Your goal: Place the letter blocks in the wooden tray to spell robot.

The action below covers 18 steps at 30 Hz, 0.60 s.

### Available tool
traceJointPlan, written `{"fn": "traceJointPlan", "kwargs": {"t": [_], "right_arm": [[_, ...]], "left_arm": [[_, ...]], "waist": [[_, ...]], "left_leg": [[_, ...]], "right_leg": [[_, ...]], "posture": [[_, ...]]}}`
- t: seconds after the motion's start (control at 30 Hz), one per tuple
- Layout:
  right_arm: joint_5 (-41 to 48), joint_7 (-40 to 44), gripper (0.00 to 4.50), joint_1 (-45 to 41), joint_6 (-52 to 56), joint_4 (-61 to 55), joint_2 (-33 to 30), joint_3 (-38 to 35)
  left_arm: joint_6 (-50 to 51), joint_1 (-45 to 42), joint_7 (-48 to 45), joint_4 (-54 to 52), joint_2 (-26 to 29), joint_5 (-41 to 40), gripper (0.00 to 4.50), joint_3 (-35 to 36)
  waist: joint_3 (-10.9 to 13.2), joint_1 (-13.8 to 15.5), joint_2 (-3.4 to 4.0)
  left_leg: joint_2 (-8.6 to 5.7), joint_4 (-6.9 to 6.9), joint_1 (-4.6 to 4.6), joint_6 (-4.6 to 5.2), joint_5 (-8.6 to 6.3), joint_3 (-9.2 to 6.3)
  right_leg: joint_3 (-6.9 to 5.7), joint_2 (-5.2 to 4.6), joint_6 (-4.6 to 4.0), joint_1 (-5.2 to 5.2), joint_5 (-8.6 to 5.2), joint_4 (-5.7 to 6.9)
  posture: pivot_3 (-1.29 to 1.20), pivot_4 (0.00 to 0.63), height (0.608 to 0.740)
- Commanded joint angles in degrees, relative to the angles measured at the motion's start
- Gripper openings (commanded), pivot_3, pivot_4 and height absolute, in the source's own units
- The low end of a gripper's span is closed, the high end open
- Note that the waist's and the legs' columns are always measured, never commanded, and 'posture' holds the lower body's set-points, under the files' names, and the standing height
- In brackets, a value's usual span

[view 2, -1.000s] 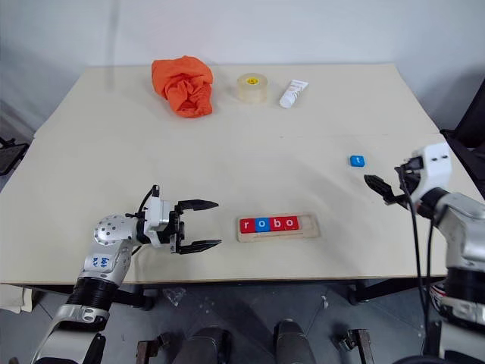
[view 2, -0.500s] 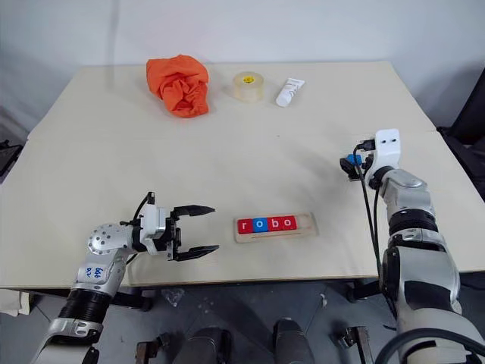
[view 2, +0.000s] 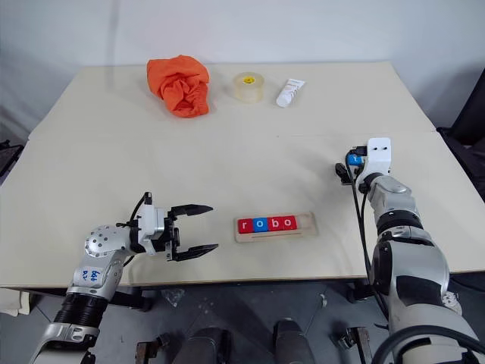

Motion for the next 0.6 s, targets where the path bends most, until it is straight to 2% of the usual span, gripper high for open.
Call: {"fn": "traceJointPlan", "kwargs": {"t": [0.03, 0.27, 0.47, 0.6], "right_arm": [[0.73, -2.71, 3.88, -0.99, 0.18, 0.48, 0.30, -1.62], [0.84, -3.49, 1.53, -0.80, -0.32, 0.38, 0.89, -2.91], [1.06, -2.54, 1.46, 0.36, -0.39, -0.76, 0.41, -3.32], [1.94, 0.65, 1.46, 3.12, -0.09, -5.73, 0.20, -3.02]], "left_arm": [[-0.50, -0.43, 0.16, -1.30, 0.23, -0.70, 4.50, 0.45], [-0.80, -0.10, 0.41, -1.54, 0.02, -0.66, 4.50, 0.37], [-0.87, 0.54, 0.67, -2.13, 0.08, -0.73, 4.50, 0.42], [-0.83, 1.07, 0.73, -2.44, 0.19, -0.88, 4.50, 0.55]], "waist": [[0.00, -0.02, 0.00], [0.00, -0.08, 0.00], [0.00, -0.13, 0.00], [0.00, -0.10, 0.00]], "left_leg": [[0.00, 0.00, 0.00, 0.00, 0.00, 0.00], [0.00, 0.00, 0.00, 0.00, 0.00, 0.00], [0.00, -0.01, 0.00, 0.00, 0.00, 0.00], [0.00, -0.01, 0.00, 0.00, 0.00, 0.00]], "right_leg": [[0.00, 0.00, 0.00, 0.00, 0.00, 0.02], [0.00, 0.00, 0.00, 0.00, 0.00, 0.01], [0.00, 0.00, 0.00, 0.00, 0.00, 0.02], [0.00, 0.00, 0.00, 0.00, 0.00, 0.02]], "posture": [[0.00, 0.150, 0.740], [0.00, 0.150, 0.740], [0.00, 0.150, 0.740], [0.00, 0.150, 0.740]]}}
